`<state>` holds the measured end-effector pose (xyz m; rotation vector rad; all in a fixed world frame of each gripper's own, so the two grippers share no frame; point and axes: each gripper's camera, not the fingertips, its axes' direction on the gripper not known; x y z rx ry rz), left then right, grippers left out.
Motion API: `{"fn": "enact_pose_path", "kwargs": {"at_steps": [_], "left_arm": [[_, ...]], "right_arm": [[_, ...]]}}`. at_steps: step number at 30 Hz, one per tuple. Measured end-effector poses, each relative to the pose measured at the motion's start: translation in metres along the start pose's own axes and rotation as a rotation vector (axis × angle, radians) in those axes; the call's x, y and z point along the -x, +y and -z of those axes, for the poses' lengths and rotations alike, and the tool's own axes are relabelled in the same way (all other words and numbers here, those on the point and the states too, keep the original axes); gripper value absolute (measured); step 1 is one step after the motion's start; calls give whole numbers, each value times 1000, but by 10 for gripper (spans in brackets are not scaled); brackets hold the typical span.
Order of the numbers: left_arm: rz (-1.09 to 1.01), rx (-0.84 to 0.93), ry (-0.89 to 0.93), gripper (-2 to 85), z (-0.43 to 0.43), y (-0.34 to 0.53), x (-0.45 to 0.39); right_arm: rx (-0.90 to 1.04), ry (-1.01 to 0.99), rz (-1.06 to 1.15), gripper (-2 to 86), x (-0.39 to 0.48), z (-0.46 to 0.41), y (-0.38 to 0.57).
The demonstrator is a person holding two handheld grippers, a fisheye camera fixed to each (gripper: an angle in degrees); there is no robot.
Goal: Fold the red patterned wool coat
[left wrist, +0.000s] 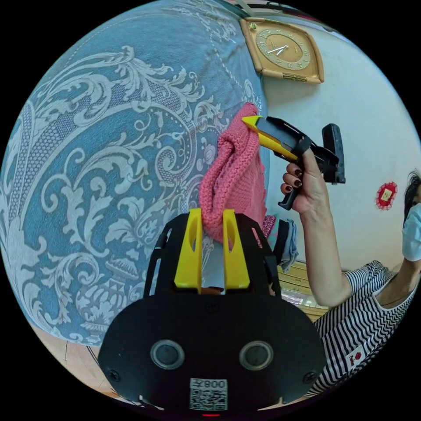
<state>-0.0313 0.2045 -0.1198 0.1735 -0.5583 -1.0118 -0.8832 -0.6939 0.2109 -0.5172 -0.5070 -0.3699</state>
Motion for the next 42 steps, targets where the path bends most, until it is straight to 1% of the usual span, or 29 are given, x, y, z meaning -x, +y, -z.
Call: {"fn": "enact_pose_path", "kwargs": {"at_steps": [4, 6, 8, 14, 18, 23, 25, 27, 30, 35, 39, 42], "left_arm": [[-16, -3, -9, 78, 3, 7, -25], [-23, 2, -12, 77, 3, 10, -38], [-35, 4, -24, 75, 5, 13, -56], [-79, 7, -55, 71, 10, 22, -111], [-128, 6, -74, 68, 12, 28, -156], [-269, 22, -101, 66, 12, 39, -241], [-338, 46, -107, 66, 8, 43, -274], [-404, 78, -107, 65, 0, 47, -308], [-519, 160, -96, 64, -22, 55, -364], [-697, 339, -79, 63, -80, 75, -455], [-757, 441, -65, 63, -124, 86, -501], [-778, 521, -78, 63, -165, 93, -528]], "right_arm": [[-27, 231, -3, 94, 25, -11, 1], [-26, 282, 1, 90, 29, -15, 2], [-24, 273, 1, 84, 22, -16, 5], [-33, 109, -1, 64, -24, -17, 23], [-36, -70, -32, 56, -71, -18, 44], [-137, -316, -73, 48, -141, -2, 90], [-203, -428, -84, 47, -181, 10, 123], [-260, -498, -81, 47, -213, 18, 152], [-332, -549, -108, 46, -270, 30, 206], [-421, -577, -154, 44, -355, 37, 300], [-454, -556, -244, 42, -425, 21, 375], [-454, -586, -325, 43, -474, -7, 418]]}}
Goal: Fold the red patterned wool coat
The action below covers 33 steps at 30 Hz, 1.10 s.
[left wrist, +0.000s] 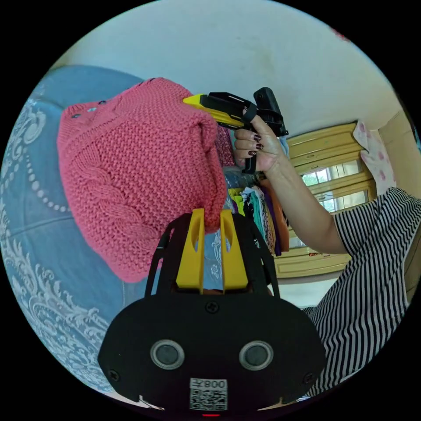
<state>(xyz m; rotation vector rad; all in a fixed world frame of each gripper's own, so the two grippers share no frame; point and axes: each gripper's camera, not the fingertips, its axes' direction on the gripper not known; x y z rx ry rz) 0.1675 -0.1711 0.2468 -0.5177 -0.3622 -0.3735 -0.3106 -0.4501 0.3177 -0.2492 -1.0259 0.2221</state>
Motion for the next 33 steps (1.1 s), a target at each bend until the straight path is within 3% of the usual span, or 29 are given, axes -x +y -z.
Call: {"fn": "enact_pose_path", "kwargs": {"at_steps": [8, 12, 22, 28, 33], "left_arm": [[32, 184, -70, 67, -68, -66, -44], [40, 194, -88, 76, -71, -83, -66], [-35, 155, -212, 94, -57, -108, -146], [-78, 265, -213, 90, -82, -122, -169], [-38, 209, -165, 80, -65, -125, -175]], "right_arm": [[15, 26, -148, 53, -131, 18, 54], [-3, -138, -185, 62, -183, 23, 79], [-140, -67, -153, 6, -198, 60, 152], [35, -83, 30, 1, -162, 26, 184], [240, 54, -16, 1, -184, -23, 207]]}}
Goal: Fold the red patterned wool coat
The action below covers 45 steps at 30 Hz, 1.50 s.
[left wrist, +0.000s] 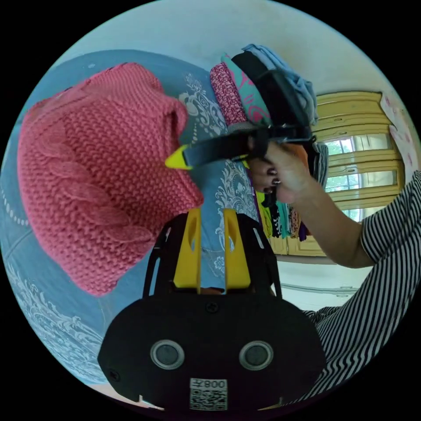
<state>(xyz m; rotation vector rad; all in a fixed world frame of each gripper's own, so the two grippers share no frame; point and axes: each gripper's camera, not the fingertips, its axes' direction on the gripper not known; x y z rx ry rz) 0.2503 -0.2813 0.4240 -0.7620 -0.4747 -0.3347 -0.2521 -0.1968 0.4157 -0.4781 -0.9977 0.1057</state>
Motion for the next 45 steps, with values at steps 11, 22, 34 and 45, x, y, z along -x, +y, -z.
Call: {"fn": "enact_pose_path", "kwargs": {"at_steps": [11, 22, 34, 45], "left_arm": [[134, -43, -86, 9, 19, 3, 46], [124, 12, -46, 6, 8, 9, 72], [332, -210, 39, 111, 60, 64, 128], [450, -236, 334, 171, 8, 66, 233]], "right_arm": [[-2, 101, -43, 0, -20, -39, 33], [-1, 233, -16, 1, -9, -75, 65], [-207, 179, -192, 60, -33, -67, 145], [-263, -101, -327, 117, -91, -108, 188]]}}
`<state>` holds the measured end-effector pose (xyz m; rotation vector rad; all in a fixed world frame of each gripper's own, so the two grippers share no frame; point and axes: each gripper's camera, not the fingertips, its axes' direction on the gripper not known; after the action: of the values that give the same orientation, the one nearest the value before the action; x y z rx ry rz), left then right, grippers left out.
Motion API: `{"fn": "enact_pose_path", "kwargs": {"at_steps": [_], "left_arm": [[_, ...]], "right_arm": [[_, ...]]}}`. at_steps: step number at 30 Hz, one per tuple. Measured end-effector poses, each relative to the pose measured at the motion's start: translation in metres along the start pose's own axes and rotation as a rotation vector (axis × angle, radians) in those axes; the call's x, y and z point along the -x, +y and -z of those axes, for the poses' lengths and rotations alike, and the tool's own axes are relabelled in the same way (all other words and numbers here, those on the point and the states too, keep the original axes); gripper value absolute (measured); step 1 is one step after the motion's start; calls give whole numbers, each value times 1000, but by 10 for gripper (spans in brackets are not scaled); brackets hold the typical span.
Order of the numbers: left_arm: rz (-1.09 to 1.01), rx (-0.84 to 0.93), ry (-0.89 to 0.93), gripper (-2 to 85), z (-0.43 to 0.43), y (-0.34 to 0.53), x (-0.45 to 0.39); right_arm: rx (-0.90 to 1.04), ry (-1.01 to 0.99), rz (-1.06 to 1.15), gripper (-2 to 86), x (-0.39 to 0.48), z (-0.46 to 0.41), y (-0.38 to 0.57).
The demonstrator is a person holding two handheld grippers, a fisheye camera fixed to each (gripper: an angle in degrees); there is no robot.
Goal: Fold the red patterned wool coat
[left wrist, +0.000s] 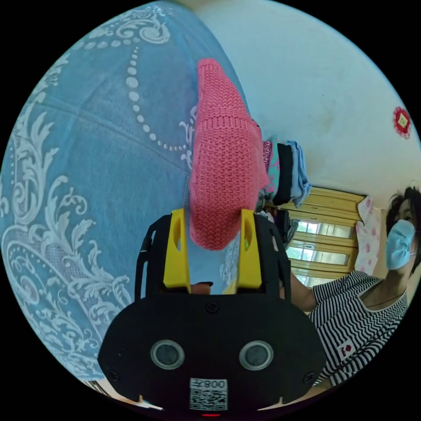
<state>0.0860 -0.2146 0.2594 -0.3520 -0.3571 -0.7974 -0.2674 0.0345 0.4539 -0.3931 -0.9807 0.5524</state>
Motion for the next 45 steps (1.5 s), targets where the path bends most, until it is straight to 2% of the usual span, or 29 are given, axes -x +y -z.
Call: {"fn": "enact_pose_path", "kwargs": {"at_steps": [2, 6, 10, 19, 29, 40, 45], "left_arm": [[15, 20, 102, 176, -9, -5, 17], [29, -1, 152, 185, -12, -4, 33], [28, -19, 291, 215, -22, -7, 49], [5, 169, 241, 200, -65, -36, 55], [37, 214, 283, 151, -98, -44, 57], [20, 264, 306, 160, -128, -44, 32], [27, 264, 299, 145, -136, -38, 19]], "right_arm": [[-5, -15, -15, 120, -9, -5, 5], [-42, -69, -51, 129, -27, -7, 17], [-62, -88, -68, 133, -40, -11, 28], [-63, -144, -103, 141, -59, -40, 37], [-60, -120, -139, 127, -69, -50, 34], [-98, 13, -153, 122, -65, -52, 36], [-108, -44, -172, 110, -82, -47, 37]]}}
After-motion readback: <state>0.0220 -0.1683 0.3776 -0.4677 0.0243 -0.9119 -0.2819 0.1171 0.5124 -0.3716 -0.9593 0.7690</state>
